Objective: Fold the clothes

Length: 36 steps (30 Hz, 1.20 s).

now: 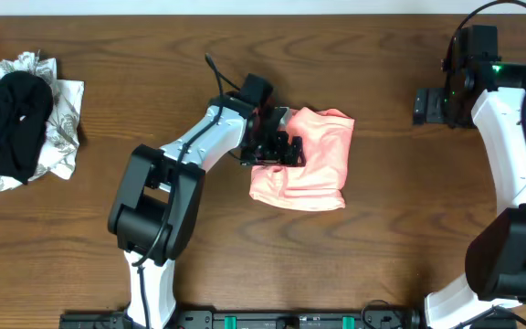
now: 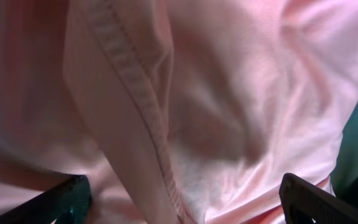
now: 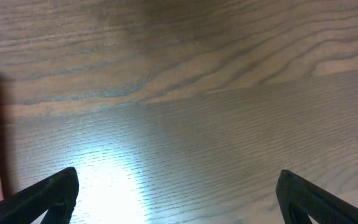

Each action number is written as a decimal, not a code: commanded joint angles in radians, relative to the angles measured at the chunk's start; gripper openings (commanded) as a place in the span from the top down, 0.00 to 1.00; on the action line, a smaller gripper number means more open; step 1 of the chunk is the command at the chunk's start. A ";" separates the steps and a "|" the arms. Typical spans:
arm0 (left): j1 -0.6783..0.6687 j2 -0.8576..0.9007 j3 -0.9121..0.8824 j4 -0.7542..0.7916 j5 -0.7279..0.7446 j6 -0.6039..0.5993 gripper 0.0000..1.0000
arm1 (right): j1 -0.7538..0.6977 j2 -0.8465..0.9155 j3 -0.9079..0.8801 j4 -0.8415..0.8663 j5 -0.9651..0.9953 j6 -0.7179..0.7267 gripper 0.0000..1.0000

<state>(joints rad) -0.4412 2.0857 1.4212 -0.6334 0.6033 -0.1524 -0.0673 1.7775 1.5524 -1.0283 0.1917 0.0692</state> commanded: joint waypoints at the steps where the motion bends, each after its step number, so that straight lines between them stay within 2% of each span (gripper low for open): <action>1: -0.019 0.079 -0.014 0.003 -0.001 0.010 0.02 | -0.003 0.003 -0.003 -0.001 0.010 0.016 0.01; 5: -0.023 0.079 -0.014 0.003 -0.001 0.009 0.00 | -0.003 0.003 -0.003 -0.001 0.010 0.016 0.01; 10: -0.049 0.079 -0.014 0.010 -0.001 0.010 0.11 | -0.003 0.003 -0.003 -0.001 0.010 0.016 0.01; 16: -0.085 0.079 -0.014 0.041 -0.042 0.010 0.37 | -0.003 0.003 -0.003 -0.001 0.010 0.016 0.01; 19: -0.100 0.079 -0.014 0.041 -0.105 0.009 0.58 | -0.003 0.003 -0.003 -0.001 0.010 0.016 0.01; 25: -0.105 0.079 -0.014 0.045 -0.127 0.009 0.85 | -0.003 0.003 -0.003 -0.001 0.010 0.016 0.01; 29: -0.083 0.077 -0.014 0.036 -0.180 -0.034 0.94 | -0.003 0.003 -0.003 -0.001 0.010 0.016 0.01; 36: -0.058 0.016 -0.014 0.007 -0.316 -0.051 0.94 | -0.003 0.003 -0.003 -0.001 0.010 0.016 0.01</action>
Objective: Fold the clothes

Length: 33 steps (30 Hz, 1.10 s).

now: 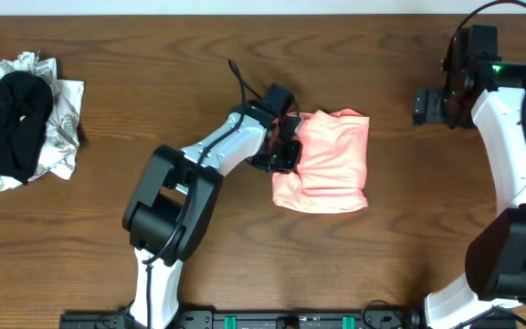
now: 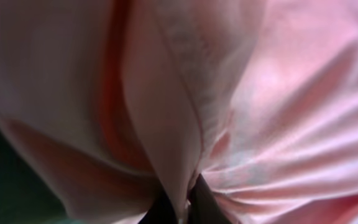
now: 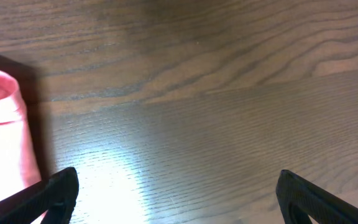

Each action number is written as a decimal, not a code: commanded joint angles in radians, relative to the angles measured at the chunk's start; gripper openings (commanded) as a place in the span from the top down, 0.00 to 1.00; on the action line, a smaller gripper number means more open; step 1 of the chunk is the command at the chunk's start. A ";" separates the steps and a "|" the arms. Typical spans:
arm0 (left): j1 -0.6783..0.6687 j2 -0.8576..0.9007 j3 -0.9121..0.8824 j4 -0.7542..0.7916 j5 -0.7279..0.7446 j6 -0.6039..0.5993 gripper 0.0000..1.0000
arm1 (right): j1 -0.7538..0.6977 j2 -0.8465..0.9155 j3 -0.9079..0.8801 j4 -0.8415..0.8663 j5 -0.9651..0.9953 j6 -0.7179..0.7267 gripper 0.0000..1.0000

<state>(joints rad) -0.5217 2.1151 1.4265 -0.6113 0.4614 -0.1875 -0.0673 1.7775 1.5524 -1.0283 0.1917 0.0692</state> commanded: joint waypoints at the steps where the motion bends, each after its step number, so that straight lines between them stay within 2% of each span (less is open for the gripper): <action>1: 0.020 -0.029 -0.020 -0.015 -0.194 -0.016 0.94 | -0.003 0.003 -0.003 -0.001 0.010 0.016 0.01; 5: 0.014 -0.094 -0.020 -0.008 -0.255 -0.016 0.93 | -0.003 0.003 -0.003 -0.001 0.010 0.016 0.01; 7: 0.014 -0.109 -0.020 -0.009 -0.259 -0.016 0.73 | -0.003 0.003 -0.003 0.000 0.010 0.016 0.01; 8: 0.014 -0.113 -0.020 -0.012 -0.259 -0.016 0.50 | -0.003 0.003 -0.003 -0.001 0.010 0.016 0.01; 9: 0.014 -0.115 -0.020 -0.012 -0.266 -0.016 0.39 | -0.003 0.003 -0.003 -0.001 0.010 0.016 0.01; 11: 0.014 -0.116 -0.020 -0.011 -0.277 -0.015 0.25 | -0.003 0.003 -0.003 -0.001 0.010 0.016 0.01; 15: 0.014 -0.114 -0.020 -0.005 -0.323 -0.016 0.09 | -0.003 0.003 -0.003 0.000 0.010 0.016 0.01; 21: 0.007 -0.080 -0.020 0.015 -0.323 -0.016 0.00 | -0.003 0.003 -0.003 -0.001 0.010 0.016 0.01; 29: -0.023 -0.028 -0.020 0.055 -0.209 -0.016 0.02 | -0.003 0.003 -0.003 -0.001 0.010 0.016 0.01; 33: -0.032 -0.018 -0.021 0.057 -0.204 -0.016 0.02 | -0.003 0.003 -0.003 -0.001 0.010 0.016 0.01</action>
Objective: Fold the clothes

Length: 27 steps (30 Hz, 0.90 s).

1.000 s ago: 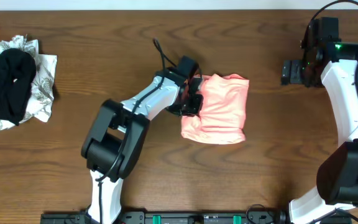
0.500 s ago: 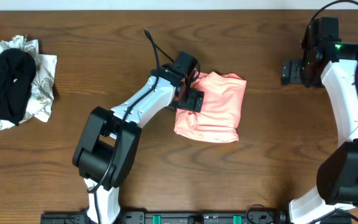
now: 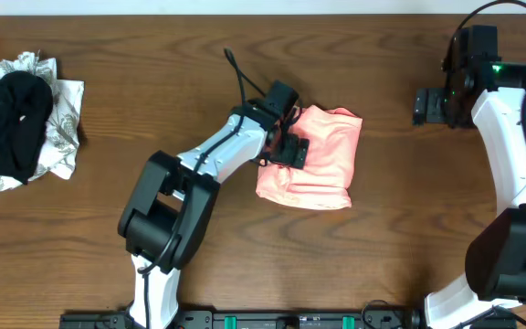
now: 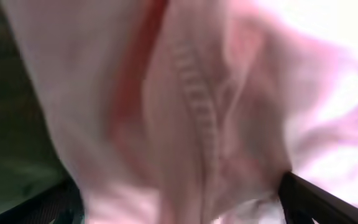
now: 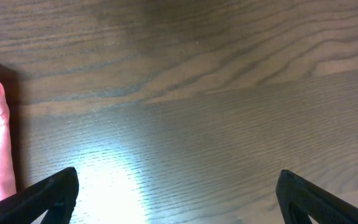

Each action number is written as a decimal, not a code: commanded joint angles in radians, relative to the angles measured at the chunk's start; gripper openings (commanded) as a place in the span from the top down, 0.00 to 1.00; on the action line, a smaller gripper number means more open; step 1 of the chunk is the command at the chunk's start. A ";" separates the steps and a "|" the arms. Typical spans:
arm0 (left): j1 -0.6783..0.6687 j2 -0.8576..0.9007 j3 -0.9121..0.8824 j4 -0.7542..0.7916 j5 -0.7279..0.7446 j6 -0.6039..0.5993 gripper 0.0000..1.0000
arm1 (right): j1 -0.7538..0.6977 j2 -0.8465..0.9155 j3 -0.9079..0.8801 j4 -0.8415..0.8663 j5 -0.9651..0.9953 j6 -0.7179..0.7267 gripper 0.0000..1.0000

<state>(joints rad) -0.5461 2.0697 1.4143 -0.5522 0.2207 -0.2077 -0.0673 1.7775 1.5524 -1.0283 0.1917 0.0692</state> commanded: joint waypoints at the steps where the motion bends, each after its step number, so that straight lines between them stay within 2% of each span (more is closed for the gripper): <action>1: -0.008 0.029 -0.009 -0.003 0.037 0.005 0.02 | -0.003 0.003 -0.003 -0.001 0.010 0.016 0.01; 6: -0.010 0.035 -0.016 -0.003 0.035 0.005 0.01 | -0.003 0.003 -0.003 -0.001 0.010 0.016 0.01; 7: -0.010 0.035 -0.017 -0.004 0.028 0.005 0.06 | -0.003 0.003 -0.003 -0.001 0.010 0.016 0.01; 10: -0.010 0.035 -0.017 -0.006 0.017 0.010 0.40 | -0.003 0.003 -0.003 -0.001 0.010 0.016 0.01; 13: -0.010 0.035 -0.017 -0.007 0.017 0.040 0.92 | -0.003 0.003 -0.003 -0.001 0.010 0.016 0.01; 14: -0.010 0.035 -0.017 -0.007 0.017 0.040 0.94 | -0.003 0.003 -0.003 -0.001 0.010 0.016 0.01; 20: -0.001 0.024 -0.011 -0.010 0.018 0.063 0.94 | -0.003 0.003 -0.003 -0.001 0.010 0.016 0.01; 27: 0.058 -0.112 0.031 -0.045 0.014 0.084 0.93 | -0.003 0.003 -0.003 -0.001 0.010 0.016 0.01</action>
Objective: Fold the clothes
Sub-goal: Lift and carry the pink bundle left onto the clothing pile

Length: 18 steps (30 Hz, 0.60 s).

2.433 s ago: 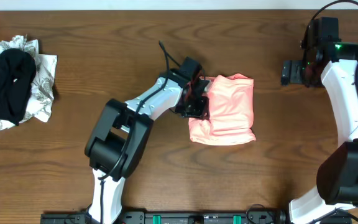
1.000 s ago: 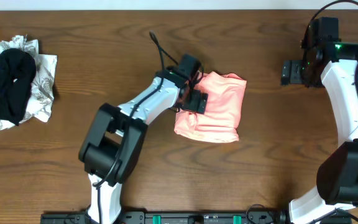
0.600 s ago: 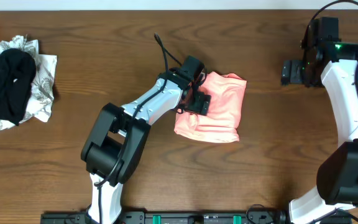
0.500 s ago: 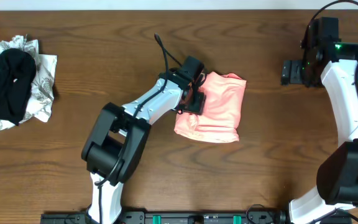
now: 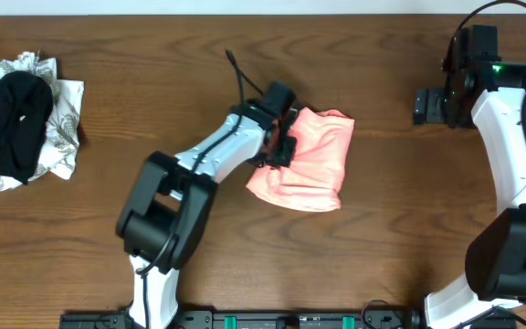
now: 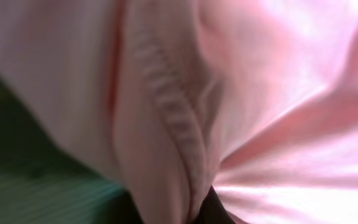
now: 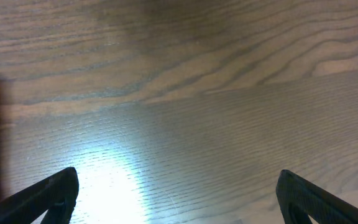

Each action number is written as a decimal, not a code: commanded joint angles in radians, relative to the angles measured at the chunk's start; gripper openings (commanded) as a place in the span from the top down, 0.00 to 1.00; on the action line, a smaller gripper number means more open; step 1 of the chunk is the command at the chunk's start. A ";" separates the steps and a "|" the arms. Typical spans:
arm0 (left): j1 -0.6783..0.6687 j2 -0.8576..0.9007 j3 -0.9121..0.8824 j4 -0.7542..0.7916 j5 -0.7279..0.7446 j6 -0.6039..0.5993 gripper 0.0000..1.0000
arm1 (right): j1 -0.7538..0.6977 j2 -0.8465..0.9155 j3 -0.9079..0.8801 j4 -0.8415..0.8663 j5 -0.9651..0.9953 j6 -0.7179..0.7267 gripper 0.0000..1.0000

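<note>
A folded pink garment (image 5: 304,160) lies at the table's middle. My left gripper (image 5: 275,146) is at its left edge, shut on a hemmed fold of the pink cloth (image 6: 166,118), which fills the left wrist view. My right gripper (image 5: 430,105) hovers at the far right, open over bare wood (image 7: 185,118), its fingertips (image 7: 55,193) wide apart. A sliver of pink shows at that view's left edge.
At the far left of the table lies a pile with a black garment (image 5: 12,123) on top of a white patterned cloth (image 5: 62,137). Brown wooden table (image 5: 409,228) all around.
My left gripper, open at the pink garment's left edge before, is now shut on a fold of it. The garment sits slightly further left. The right arm is unchanged.
My left gripper stood open at the pink garment's left edge. Then it was shut on the cloth and the garment lay further right. Then it was open again with the garment back leftward. Now it is shut on the hem once more.
</note>
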<state>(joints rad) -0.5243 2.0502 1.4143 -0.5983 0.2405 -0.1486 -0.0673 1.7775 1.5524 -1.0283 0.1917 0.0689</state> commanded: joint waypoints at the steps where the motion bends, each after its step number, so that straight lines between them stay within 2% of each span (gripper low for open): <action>1: 0.047 -0.115 0.035 0.001 -0.006 0.025 0.94 | -0.003 0.003 -0.003 -0.001 0.010 0.016 0.01; 9: 0.142 -0.210 0.053 0.001 -0.008 0.071 0.94 | -0.003 0.003 -0.003 -0.001 0.010 0.016 0.01; 18: 0.237 -0.214 0.104 -0.031 -0.132 0.113 0.94 | -0.003 0.003 -0.003 -0.001 0.010 0.016 0.01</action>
<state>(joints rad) -0.3176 1.8496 1.4601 -0.6193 0.1703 -0.0677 -0.0673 1.7775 1.5524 -1.0283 0.1917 0.0689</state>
